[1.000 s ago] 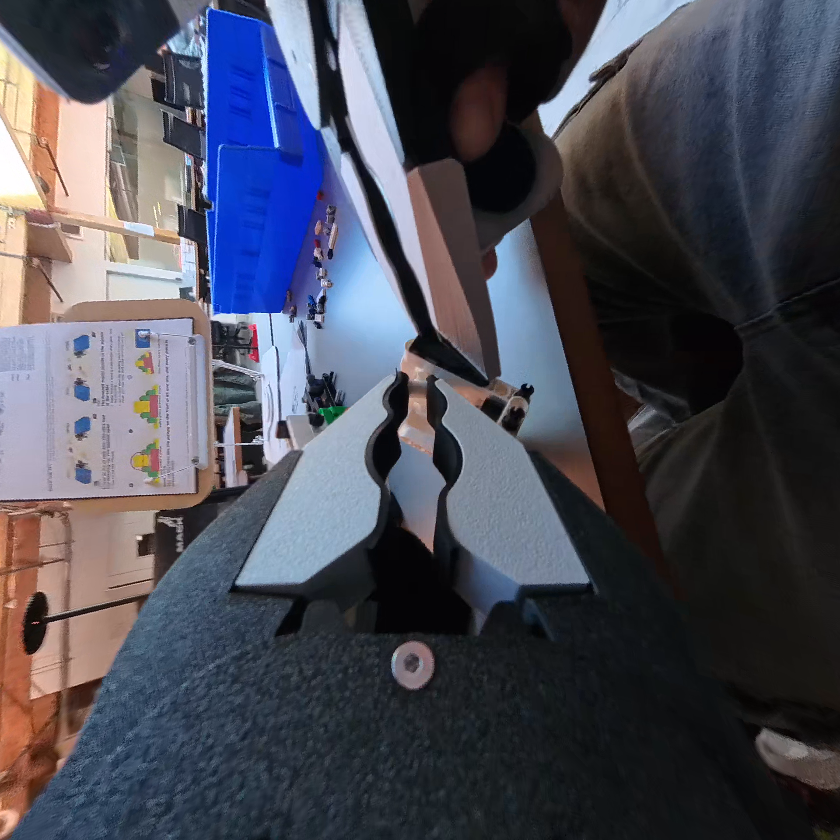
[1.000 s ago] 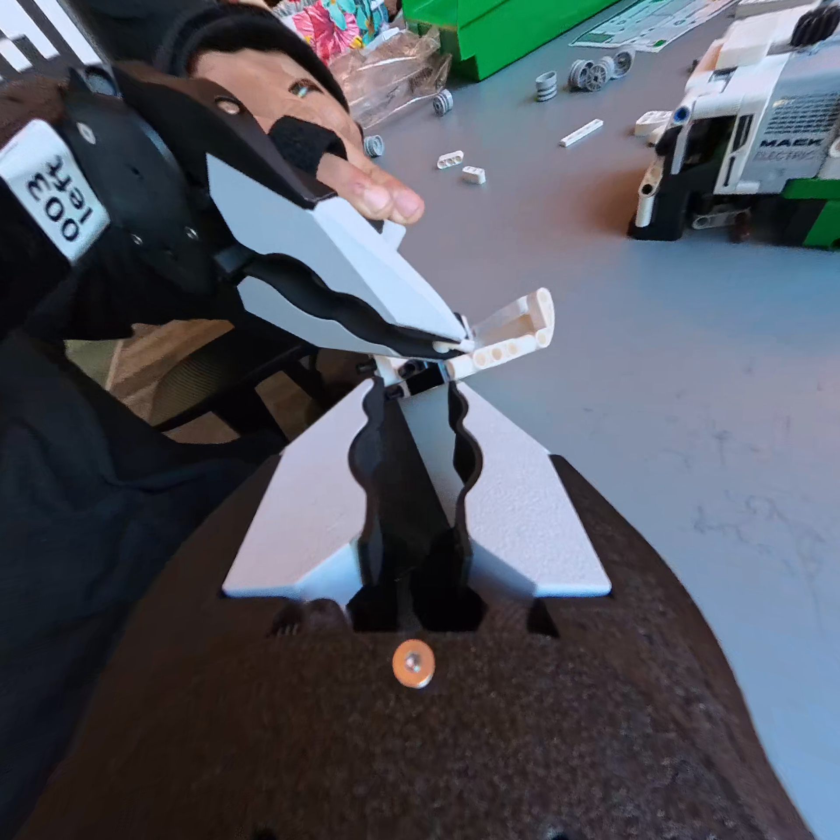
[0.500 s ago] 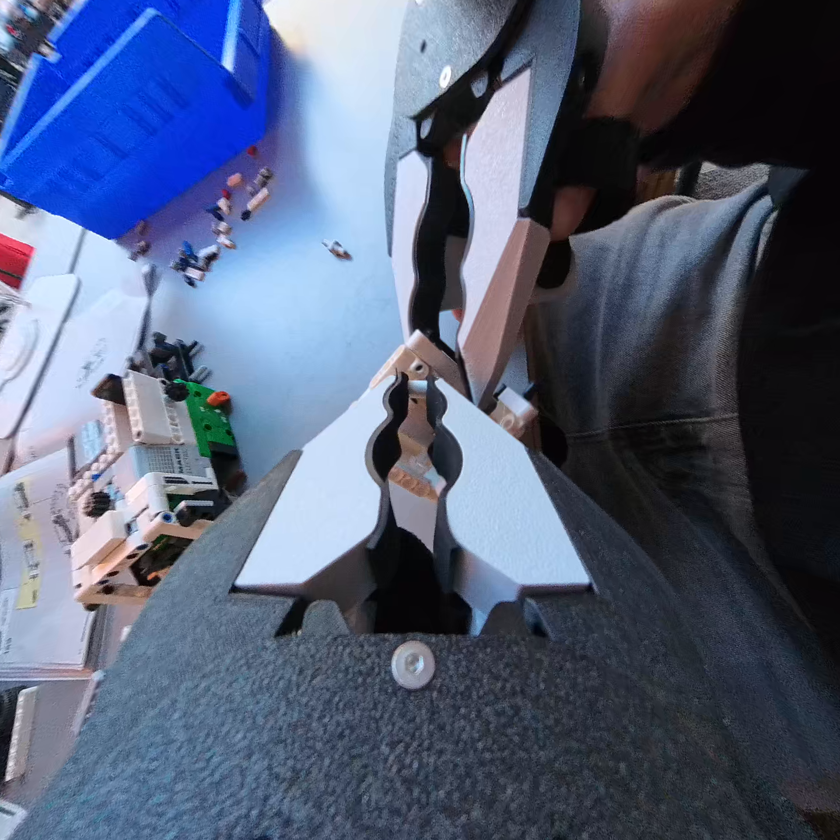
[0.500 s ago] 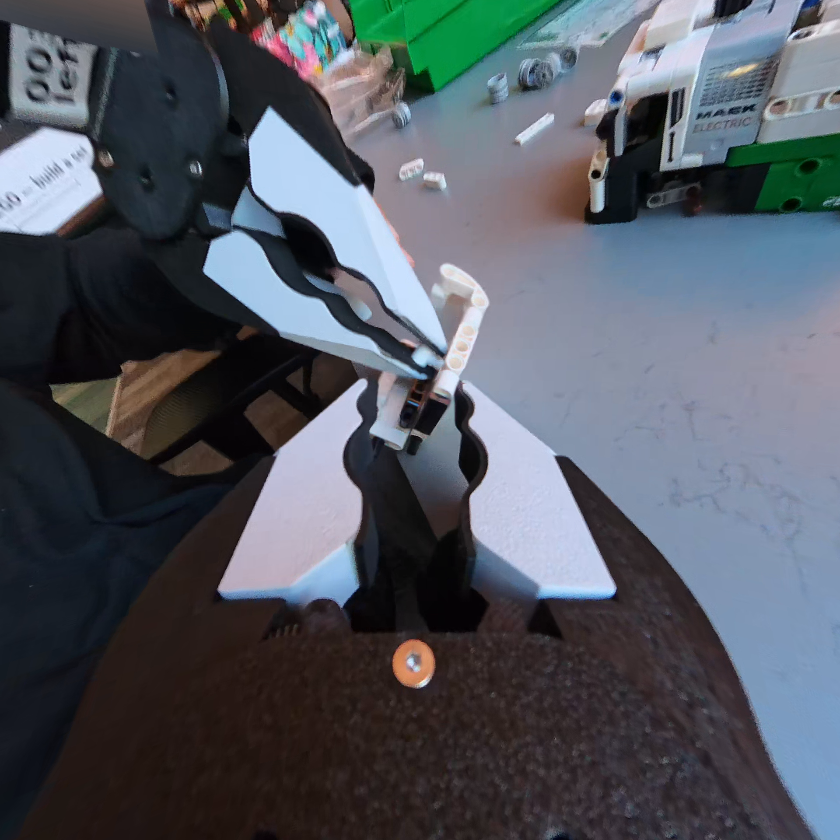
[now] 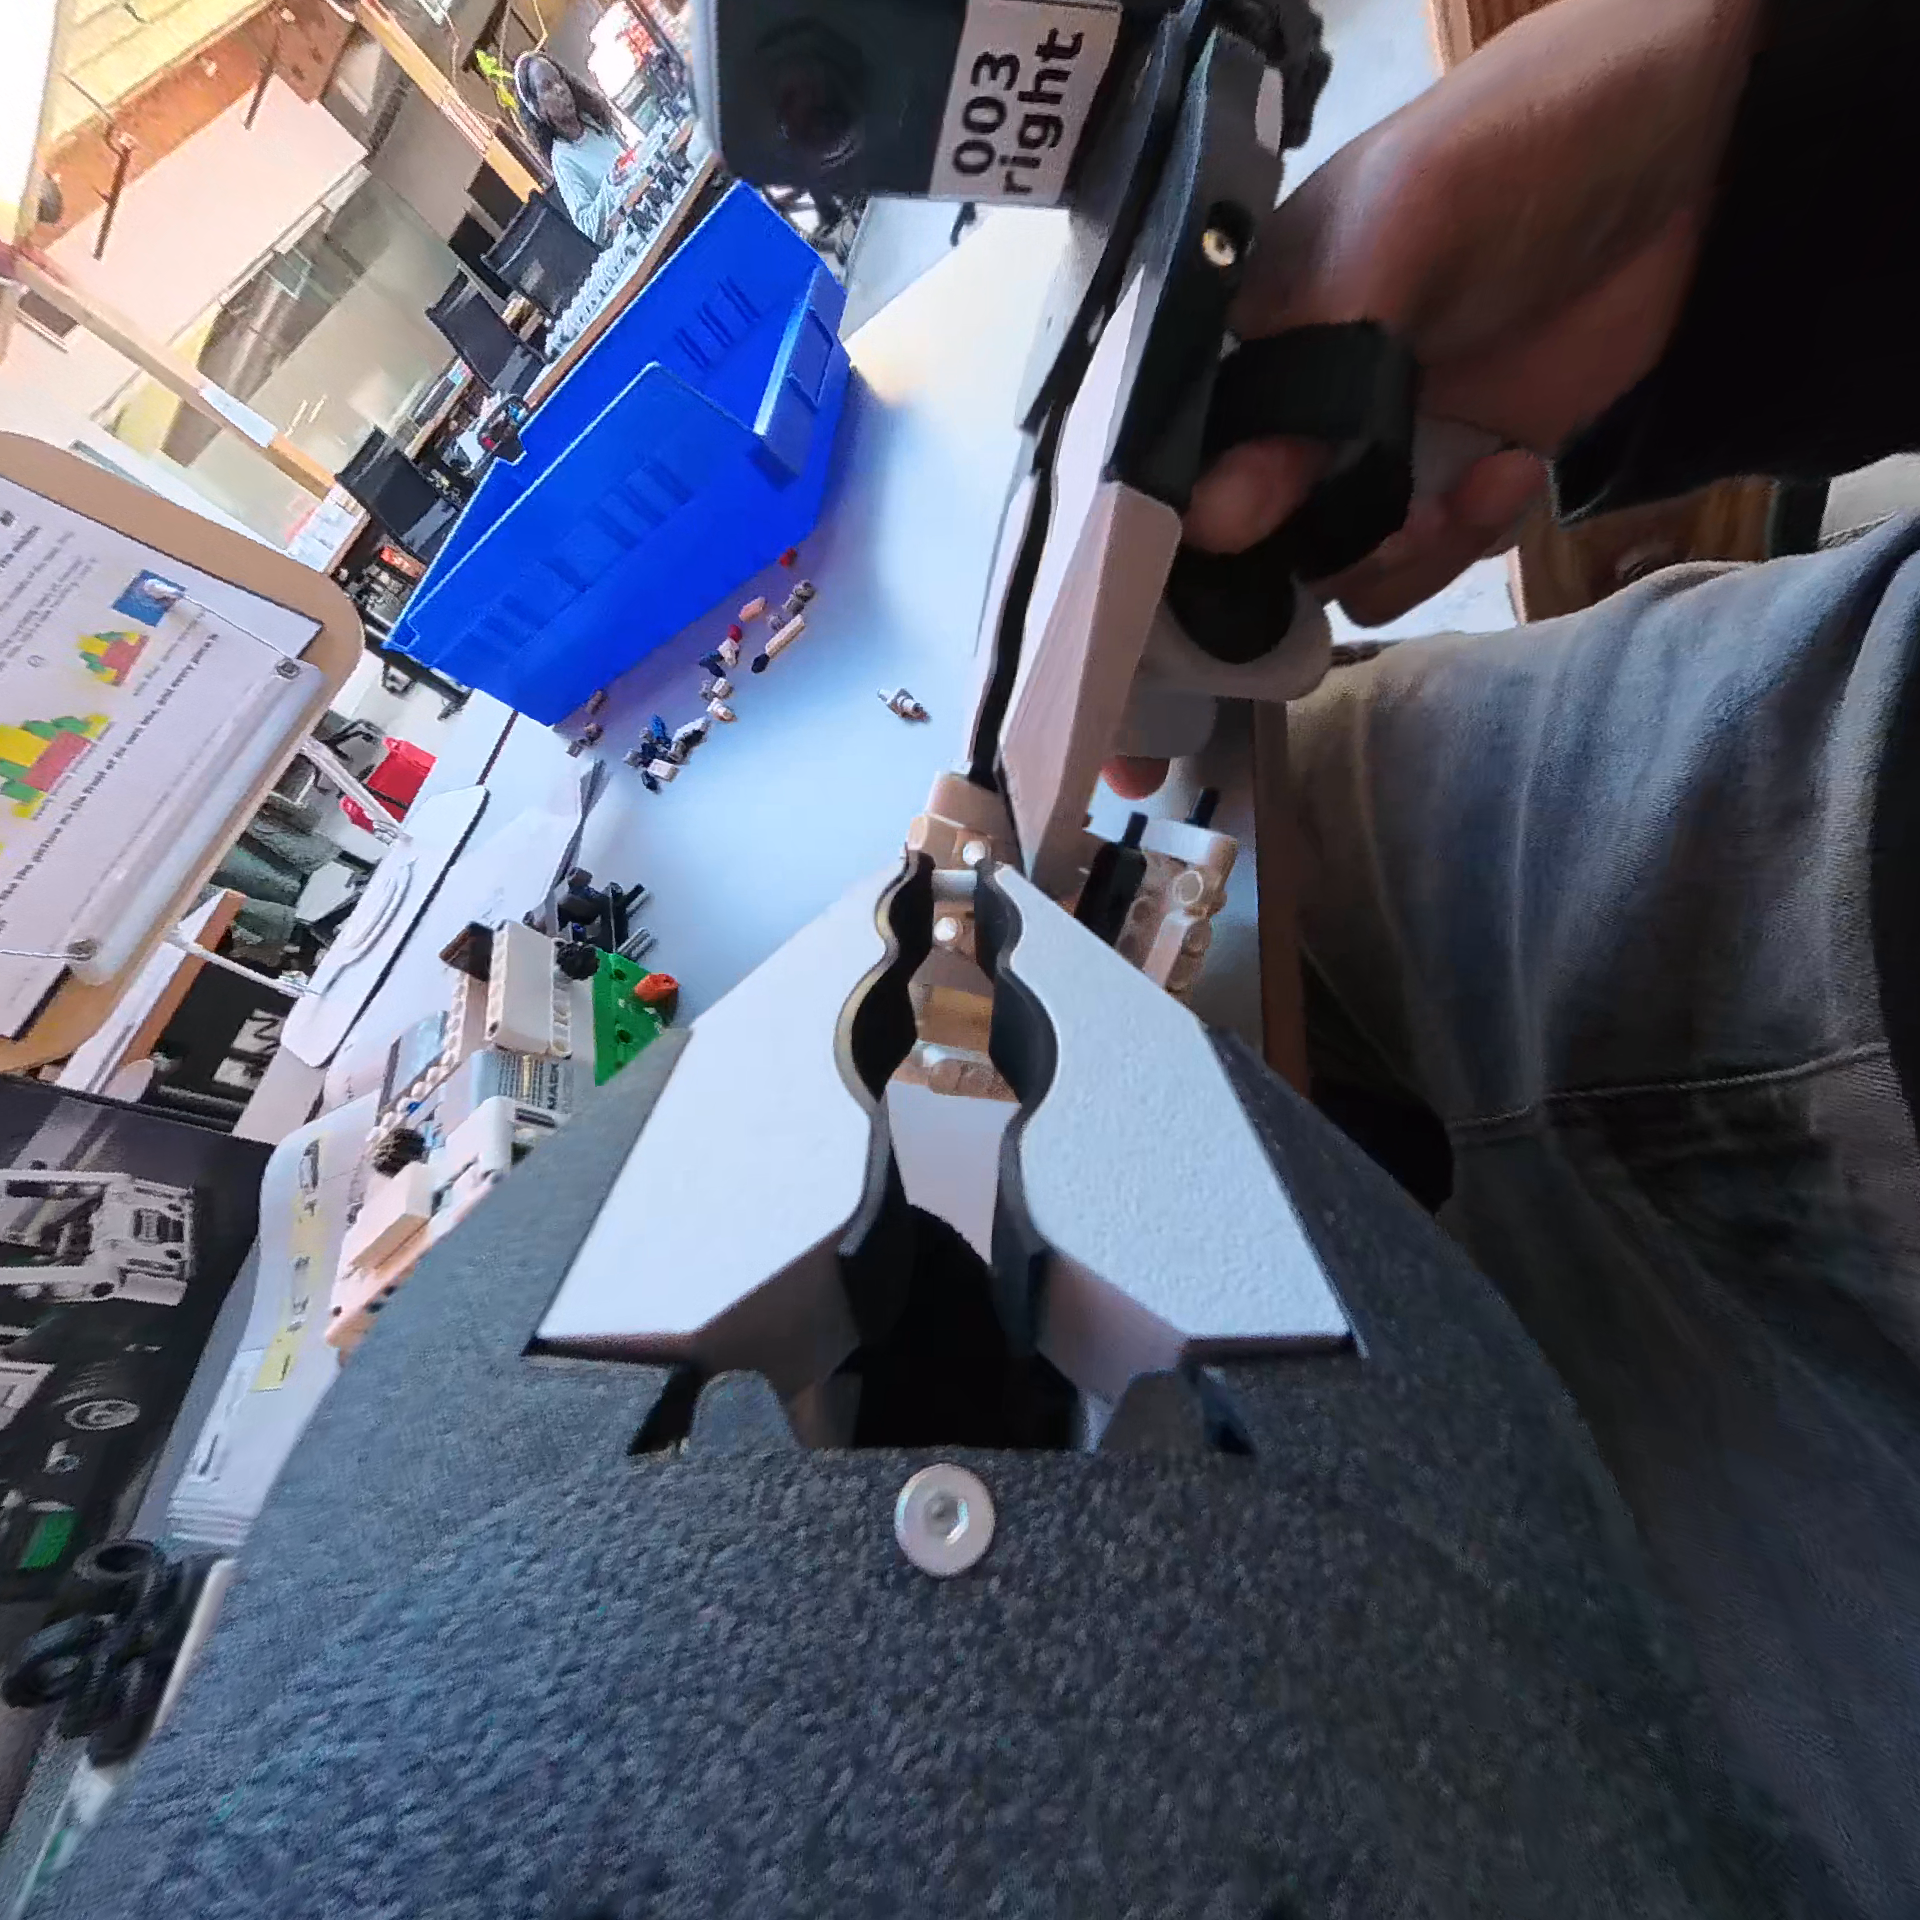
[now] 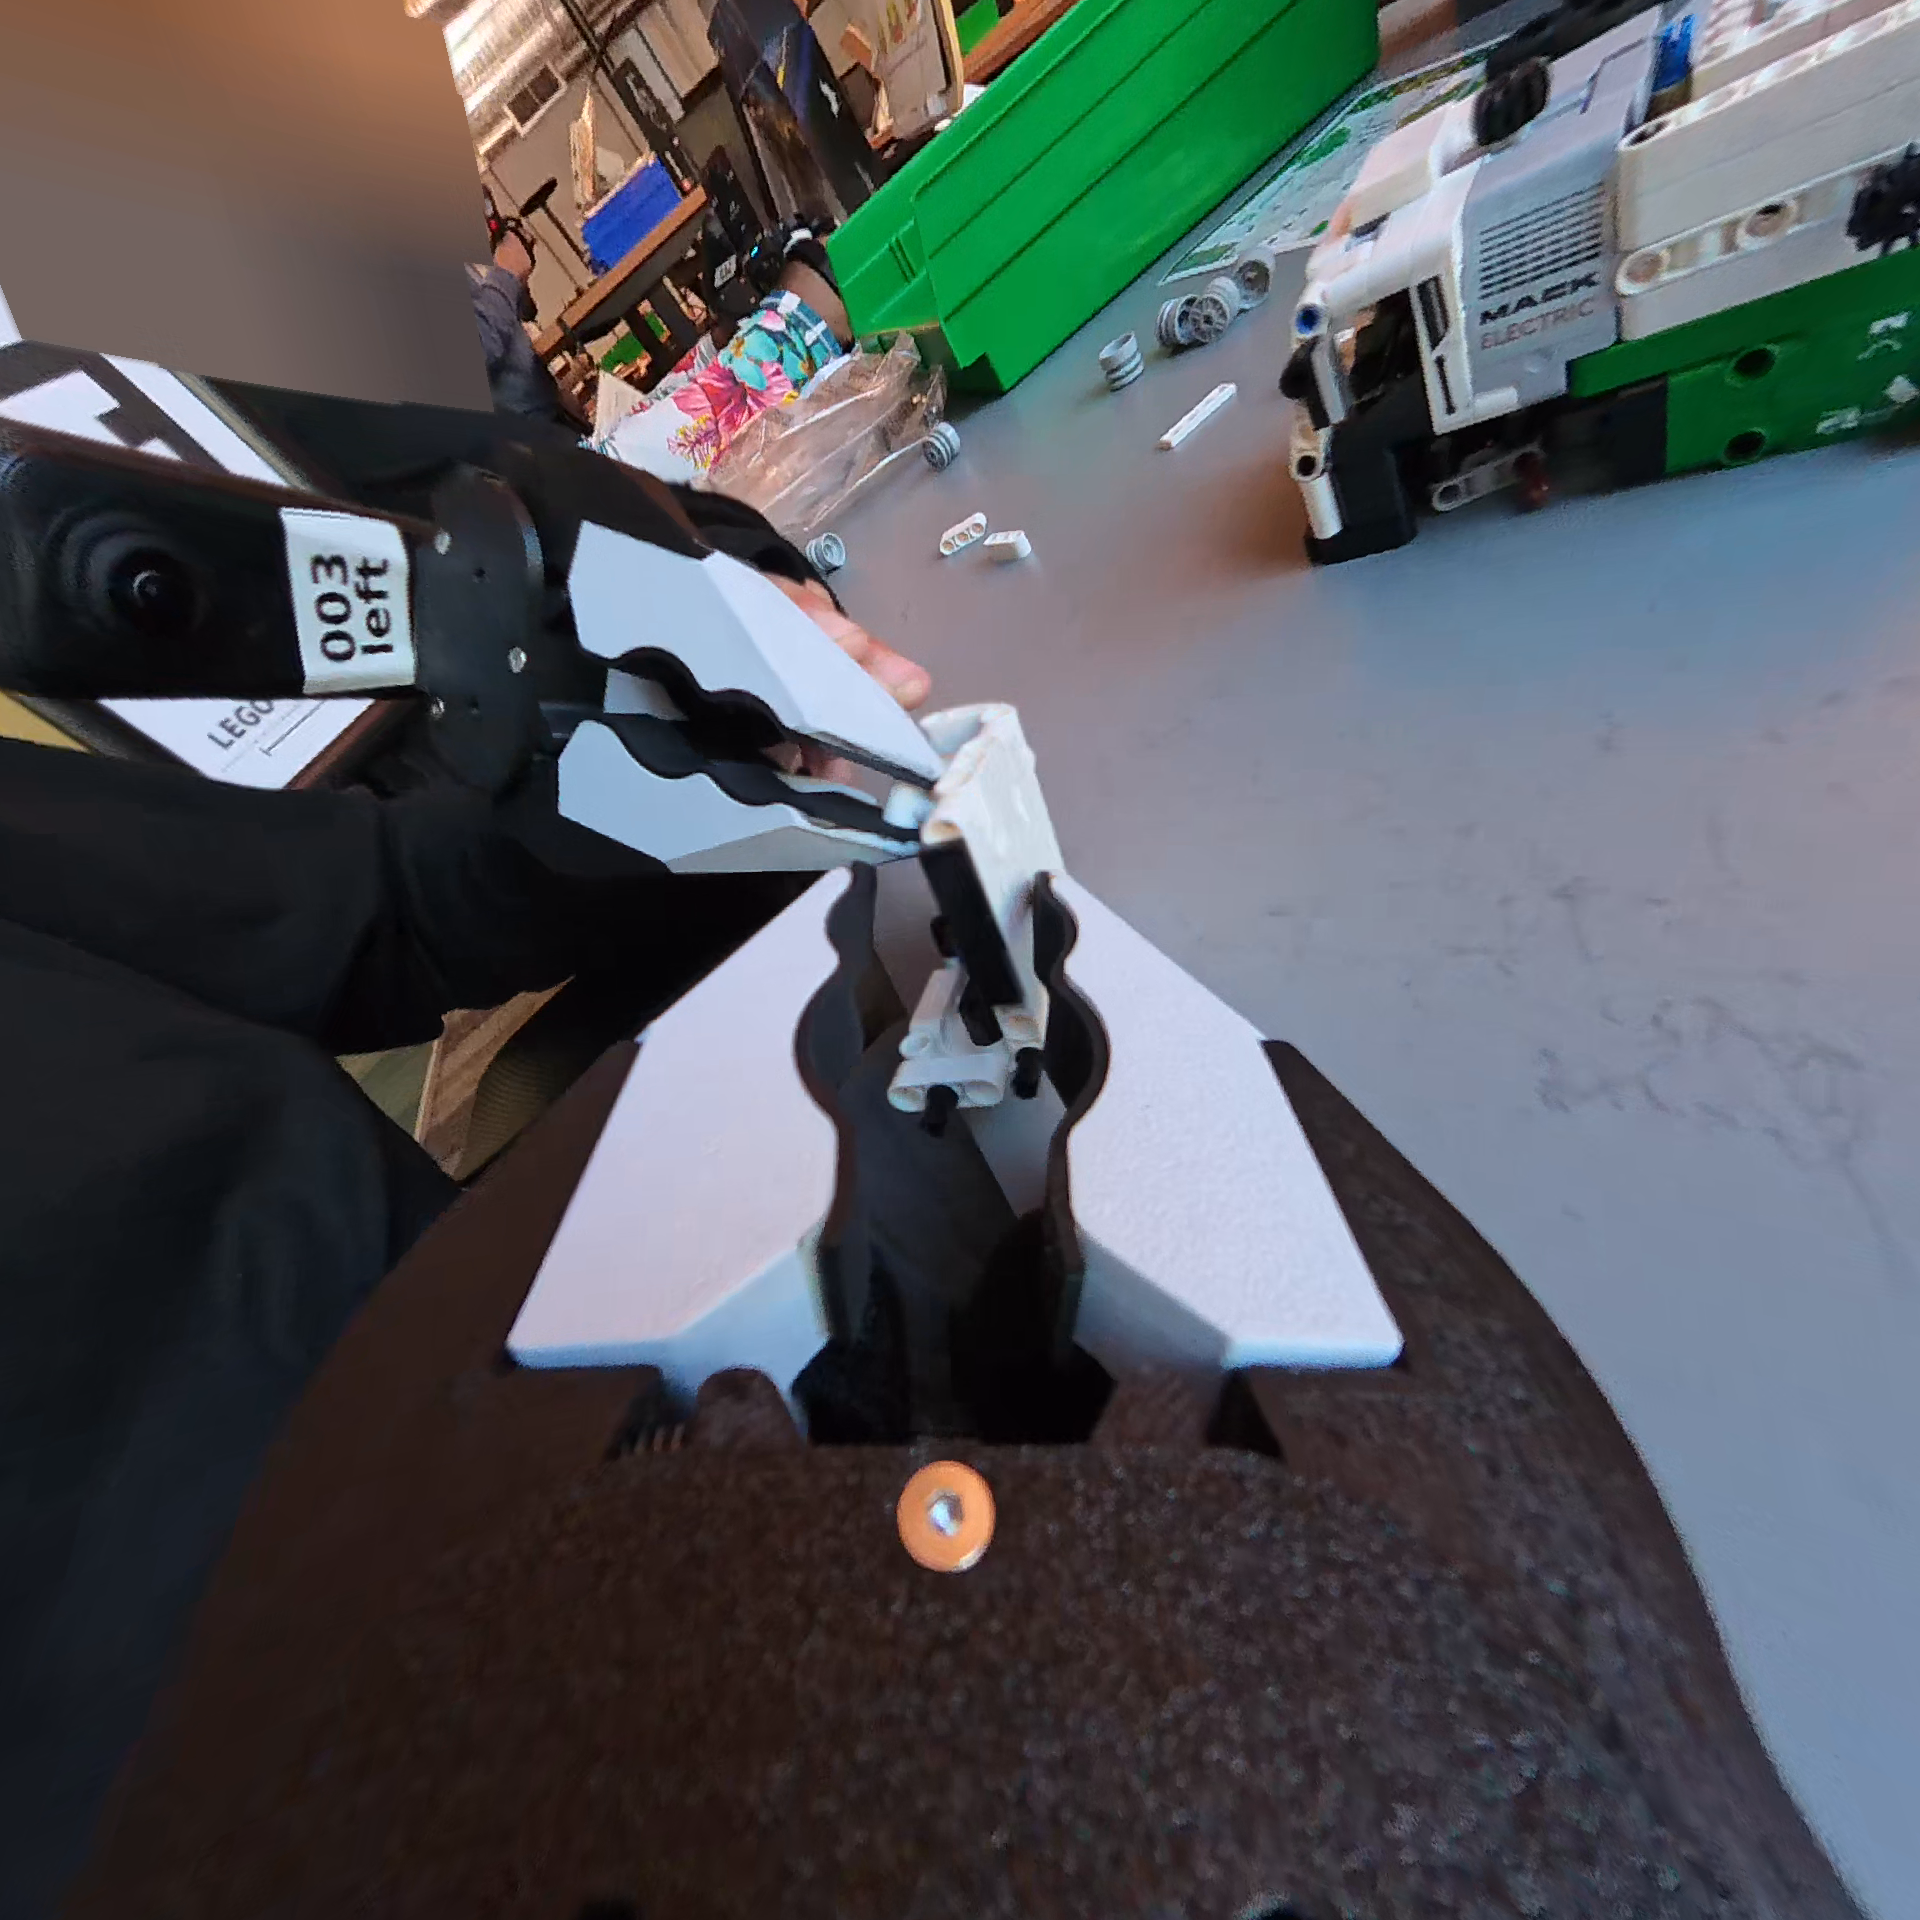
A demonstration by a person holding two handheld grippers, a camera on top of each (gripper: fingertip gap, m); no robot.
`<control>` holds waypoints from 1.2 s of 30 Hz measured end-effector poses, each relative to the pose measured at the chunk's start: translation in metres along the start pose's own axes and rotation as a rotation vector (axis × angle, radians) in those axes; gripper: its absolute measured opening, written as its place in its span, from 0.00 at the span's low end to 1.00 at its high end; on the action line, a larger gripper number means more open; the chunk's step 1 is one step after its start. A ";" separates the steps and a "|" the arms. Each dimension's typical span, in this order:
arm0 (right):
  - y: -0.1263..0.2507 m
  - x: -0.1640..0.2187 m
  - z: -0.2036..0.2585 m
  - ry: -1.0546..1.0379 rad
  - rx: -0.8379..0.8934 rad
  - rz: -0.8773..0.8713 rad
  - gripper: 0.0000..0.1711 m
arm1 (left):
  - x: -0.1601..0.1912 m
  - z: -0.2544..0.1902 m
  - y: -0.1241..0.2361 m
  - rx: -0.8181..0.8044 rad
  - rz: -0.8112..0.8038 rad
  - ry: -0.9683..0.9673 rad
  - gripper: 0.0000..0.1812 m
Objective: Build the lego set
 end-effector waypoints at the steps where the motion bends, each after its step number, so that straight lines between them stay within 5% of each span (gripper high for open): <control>1: 0.001 0.000 -0.002 0.001 0.013 -0.005 0.14 | 0.000 0.000 0.000 0.000 -0.006 0.005 0.04; 8: 0.006 -0.003 -0.011 0.109 0.166 -0.029 0.04 | 0.003 -0.001 -0.003 -0.026 -0.009 -0.008 0.04; 15: 0.000 -0.001 -0.009 0.335 0.381 -0.120 0.04 | 0.005 -0.006 -0.010 -0.125 0.058 -0.052 0.04; 23: 0.002 0.004 -0.003 0.428 0.381 -0.149 0.12 | 0.007 -0.004 -0.013 -0.128 0.015 -0.014 0.04; 29: 0.009 0.005 -0.002 0.390 0.235 -0.182 0.23 | 0.007 -0.016 -0.022 -0.231 0.093 -0.262 0.04; 36: 0.012 0.005 -0.002 0.344 0.180 -0.180 0.23 | 0.009 -0.026 -0.024 -0.296 0.153 -0.612 0.03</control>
Point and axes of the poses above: each gripper's, where its closed fingertips meet, y back along the fingers, x out of its underside, z = x × y across the jaws, the point moved 9 cm from there along y, back along the fingers, and after that the axes turned 11 degrees about x, right-handed, at the moved point
